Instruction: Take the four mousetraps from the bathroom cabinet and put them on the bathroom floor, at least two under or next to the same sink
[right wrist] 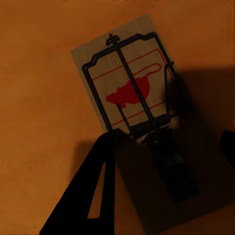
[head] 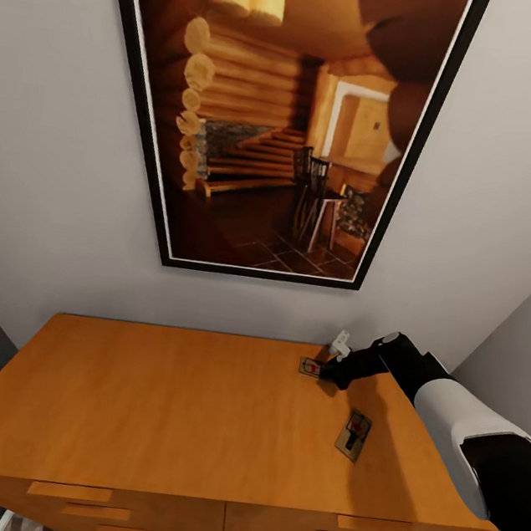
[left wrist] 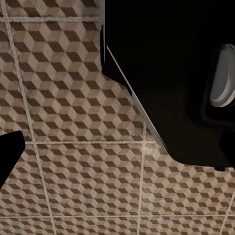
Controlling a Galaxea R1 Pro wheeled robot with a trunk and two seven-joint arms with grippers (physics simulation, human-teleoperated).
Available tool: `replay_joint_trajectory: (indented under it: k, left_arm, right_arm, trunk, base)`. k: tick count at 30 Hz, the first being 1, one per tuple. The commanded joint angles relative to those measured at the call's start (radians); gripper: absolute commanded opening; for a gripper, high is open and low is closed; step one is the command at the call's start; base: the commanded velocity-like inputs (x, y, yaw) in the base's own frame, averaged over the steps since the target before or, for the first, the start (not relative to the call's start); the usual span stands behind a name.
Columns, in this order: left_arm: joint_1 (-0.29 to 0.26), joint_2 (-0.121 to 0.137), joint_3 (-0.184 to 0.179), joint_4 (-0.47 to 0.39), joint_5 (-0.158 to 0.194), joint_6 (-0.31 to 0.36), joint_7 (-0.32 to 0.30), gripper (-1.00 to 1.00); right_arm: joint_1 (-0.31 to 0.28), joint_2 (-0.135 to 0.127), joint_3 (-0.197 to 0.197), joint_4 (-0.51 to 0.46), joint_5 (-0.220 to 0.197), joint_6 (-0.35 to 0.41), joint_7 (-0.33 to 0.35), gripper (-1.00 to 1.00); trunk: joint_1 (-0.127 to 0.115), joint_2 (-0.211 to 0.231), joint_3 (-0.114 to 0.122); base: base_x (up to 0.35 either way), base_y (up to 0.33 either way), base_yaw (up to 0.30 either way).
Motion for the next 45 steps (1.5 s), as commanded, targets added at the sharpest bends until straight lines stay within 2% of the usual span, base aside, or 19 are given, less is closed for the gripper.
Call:
replay_joint_trajectory:
  k: [1,45]
  left_arm:
    - [-0.001,0.0,-0.004,0.002,0.011,-0.004,-0.008,1.0]
    - [-0.001,0.0,-0.004,0.002,0.011,-0.006,-0.008,1.0]
  right_arm:
    - [0.001,0.0,0.006,-0.002,0.019,0.008,0.003,-1.0]
    - [0.001,0.0,0.006,-0.002,0.019,0.008,0.006,-1.0]
  trunk:
    - [0.001,-0.001,-0.002]
    - [0.001,-0.001,0.068]
  base:
    - [0.0,0.0,0.0]
    - [0.0,0.0,0.0]
